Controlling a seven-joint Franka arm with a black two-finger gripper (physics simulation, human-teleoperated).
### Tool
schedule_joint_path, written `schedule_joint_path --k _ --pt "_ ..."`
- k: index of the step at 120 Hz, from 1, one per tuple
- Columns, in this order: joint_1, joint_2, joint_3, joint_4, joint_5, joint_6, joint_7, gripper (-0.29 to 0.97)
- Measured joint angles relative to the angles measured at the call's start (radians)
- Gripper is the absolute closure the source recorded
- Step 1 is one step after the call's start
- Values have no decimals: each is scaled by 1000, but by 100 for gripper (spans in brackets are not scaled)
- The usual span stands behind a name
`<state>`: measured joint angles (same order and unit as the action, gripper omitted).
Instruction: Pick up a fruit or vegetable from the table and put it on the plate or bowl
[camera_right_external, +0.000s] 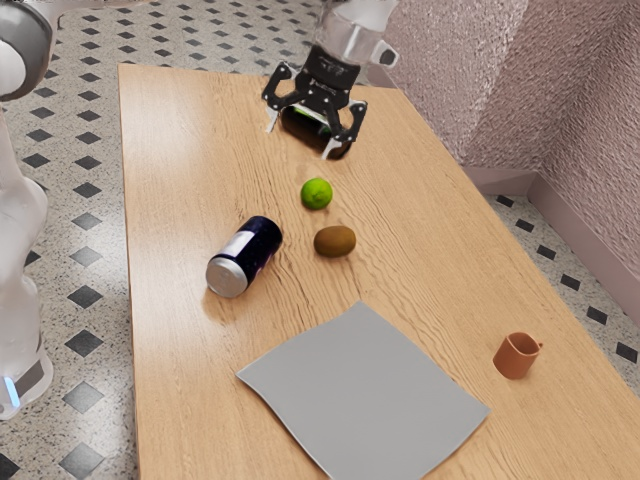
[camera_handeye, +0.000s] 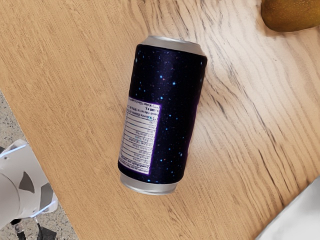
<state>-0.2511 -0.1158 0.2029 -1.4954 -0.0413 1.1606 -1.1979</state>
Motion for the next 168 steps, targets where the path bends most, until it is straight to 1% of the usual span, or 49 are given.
schedule_joint_path --k 8,18,26,32,40,47,52,58,64,77,80,84,87,91,96,104,110,115,125,130,147,168 --pt "0 22 9 0 -12 61 -121 0" --pt "-13 21 3 -1 -18 113 -247 0" --pt "-31 20 1 -1 -20 141 -297 0" --pt "-56 19 0 -1 -19 158 -295 0" --pt "-97 18 6 0 -11 173 -248 0" --pt "-99 23 -12 17 34 185 -176 0" --pt "-117 26 -23 39 65 196 -115 0" --pt "-127 72 -24 83 91 209 -29 0" --pt "-129 106 -24 119 106 225 59 0" --pt "-133 120 -29 149 120 247 234 0" --pt "-98 116 -67 147 114 251 274 0" --pt "17 103 -186 125 105 259 325 0" --pt "75 94 -244 98 100 272 363 0" --pt "122 88 -289 51 93 300 414 0" --pt "157 89 -316 3 85 340 476 0" --pt "168 91 -302 -45 76 389 568 0" --pt "192 51 -288 -144 67 428 630 0" --pt "237 33 -268 -206 62 459 679 0" --pt "362 18 -222 -285 55 509 768 0" --pt "394 9 -215 -315 54 532 809 0" --pt "357 -12 -213 -358 56 600 928 0" --pt "357 -5 -214 -373 55 660 1080 0"
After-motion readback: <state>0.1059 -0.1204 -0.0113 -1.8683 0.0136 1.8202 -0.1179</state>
